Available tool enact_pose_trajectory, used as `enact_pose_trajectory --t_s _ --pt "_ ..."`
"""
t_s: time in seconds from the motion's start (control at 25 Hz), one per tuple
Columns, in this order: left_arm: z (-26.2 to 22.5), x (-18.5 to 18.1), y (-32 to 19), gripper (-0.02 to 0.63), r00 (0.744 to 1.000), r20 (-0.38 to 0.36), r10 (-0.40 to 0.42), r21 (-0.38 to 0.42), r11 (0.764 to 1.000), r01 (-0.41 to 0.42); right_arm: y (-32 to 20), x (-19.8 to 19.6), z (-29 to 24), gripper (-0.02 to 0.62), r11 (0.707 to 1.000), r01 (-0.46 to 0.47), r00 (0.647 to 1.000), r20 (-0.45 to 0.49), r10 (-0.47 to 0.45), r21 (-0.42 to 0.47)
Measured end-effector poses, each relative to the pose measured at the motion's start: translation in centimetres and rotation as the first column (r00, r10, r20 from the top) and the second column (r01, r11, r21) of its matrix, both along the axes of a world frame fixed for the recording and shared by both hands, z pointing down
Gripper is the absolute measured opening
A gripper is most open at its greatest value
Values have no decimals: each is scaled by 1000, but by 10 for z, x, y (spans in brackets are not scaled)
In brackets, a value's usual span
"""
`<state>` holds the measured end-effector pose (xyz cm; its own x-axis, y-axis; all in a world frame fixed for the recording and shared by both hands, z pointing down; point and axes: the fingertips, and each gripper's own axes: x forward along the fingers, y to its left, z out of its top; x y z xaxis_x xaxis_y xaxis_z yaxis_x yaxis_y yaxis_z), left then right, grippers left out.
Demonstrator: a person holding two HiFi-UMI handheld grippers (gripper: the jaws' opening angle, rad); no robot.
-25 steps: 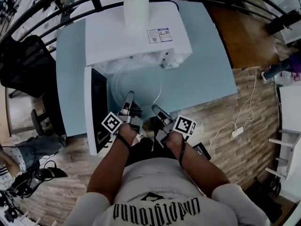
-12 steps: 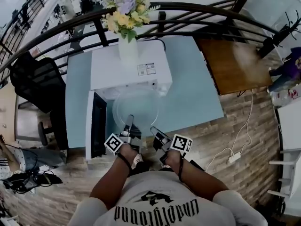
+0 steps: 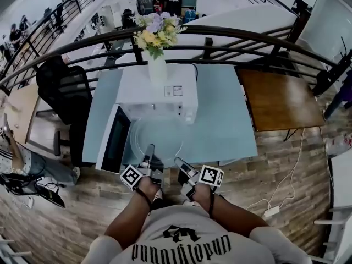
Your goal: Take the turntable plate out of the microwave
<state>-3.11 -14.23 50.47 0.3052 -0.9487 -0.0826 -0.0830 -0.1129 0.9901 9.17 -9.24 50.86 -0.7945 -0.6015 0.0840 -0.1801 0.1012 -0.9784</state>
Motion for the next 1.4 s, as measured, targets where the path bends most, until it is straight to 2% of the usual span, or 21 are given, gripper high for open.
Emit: enact_pose_trajectory --t_s 0.2,0.4,0.56,0.68,0.76,0.84,0.96,1.12,1.24,1.4 --pt "-18 10 39 74 999 27 -44 7 999 44 32 9 -11 34 997 79 996 50 -80 21" --pt "-28 14 74 74 996 65 -57 18 998 56 66 20 -10 34 993 115 993 6 -115 -12" --pt "-36 16 96 74 998 46 -45 33 999 43 92 22 -15 34 993 113 994 7 -112 -36" --pt "-40 15 113 74 999 33 -31 42 999 30 106 15 -29 34 992 118 991 60 -120 38" --pt "-42 12 124 74 999 32 -21 47 999 20 116 10 -37 35 989 113 991 57 -119 98" --pt "-44 5 135 74 999 32 -10 49 999 8 127 5 -44 35 984 104 994 19 -108 145" --pt "-47 -9 152 74 999 45 15 54 998 -18 153 -3 -33 34 998 56 998 -25 -55 37" --pt "-54 -27 179 74 997 58 57 55 997 -60 186 -21 -32 35 1000 14 999 -41 -14 7" --pt "-61 -39 202 74 995 55 85 56 995 -88 206 -41 -49 35 993 11 1000 1 -11 118" --pt "-62 -53 228 74 989 71 132 59 989 -136 237 -59 -56 35 989 -23 1000 20 20 148"
